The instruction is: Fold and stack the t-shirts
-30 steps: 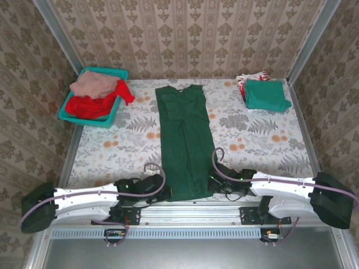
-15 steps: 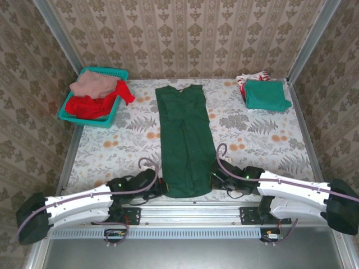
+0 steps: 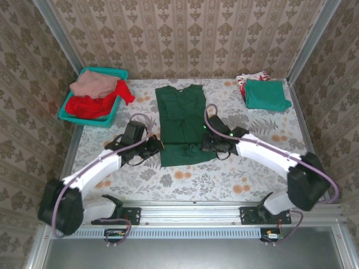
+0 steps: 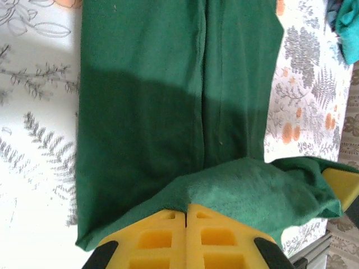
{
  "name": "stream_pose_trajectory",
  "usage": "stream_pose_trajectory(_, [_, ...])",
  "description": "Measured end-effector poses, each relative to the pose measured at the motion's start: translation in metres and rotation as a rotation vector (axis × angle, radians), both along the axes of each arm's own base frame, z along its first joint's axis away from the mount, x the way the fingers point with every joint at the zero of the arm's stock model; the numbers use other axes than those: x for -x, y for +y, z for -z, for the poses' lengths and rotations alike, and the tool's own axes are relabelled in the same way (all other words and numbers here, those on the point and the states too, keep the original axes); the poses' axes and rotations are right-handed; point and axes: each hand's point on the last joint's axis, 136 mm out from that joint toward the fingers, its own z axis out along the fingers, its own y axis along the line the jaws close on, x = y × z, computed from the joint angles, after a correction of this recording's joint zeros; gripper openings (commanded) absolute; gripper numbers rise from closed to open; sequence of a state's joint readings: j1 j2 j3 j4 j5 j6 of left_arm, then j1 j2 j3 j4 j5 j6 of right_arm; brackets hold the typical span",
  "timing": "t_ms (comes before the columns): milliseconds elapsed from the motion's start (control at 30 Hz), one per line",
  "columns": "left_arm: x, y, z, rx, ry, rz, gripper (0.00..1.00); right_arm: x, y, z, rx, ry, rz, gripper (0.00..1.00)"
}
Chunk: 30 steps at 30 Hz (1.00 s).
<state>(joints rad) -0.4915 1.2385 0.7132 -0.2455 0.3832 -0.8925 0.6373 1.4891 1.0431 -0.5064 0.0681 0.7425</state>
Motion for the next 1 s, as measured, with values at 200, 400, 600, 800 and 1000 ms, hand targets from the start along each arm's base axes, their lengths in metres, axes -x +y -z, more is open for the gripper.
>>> stream_pose_trajectory(200, [-0.045,0.002,0.018,0.01,0.054,0.019,0.0,-0.051,0.003,0.016,0.011,0.036,-0.004,0.06])
stream_pose_trajectory(400, [-0.074,0.003,0.032,0.04,0.082,0.031,0.0,-0.088,0.005,0.034,0.008,0.068,-0.007,0.05])
stream_pose_trajectory(600, [-0.094,0.002,0.046,0.077,0.118,0.037,0.0,-0.111,0.004,0.041,-0.01,0.081,-0.012,0.06])
stream_pose_trajectory(800, [-0.103,-0.001,0.044,0.103,0.117,0.052,0.0,-0.12,-0.003,0.04,-0.034,0.085,-0.011,0.05])
stream_pose_trajectory(1000, [-0.111,0.005,0.044,0.124,0.111,0.039,0.0,-0.128,-0.012,0.039,-0.058,0.086,0.001,0.06])
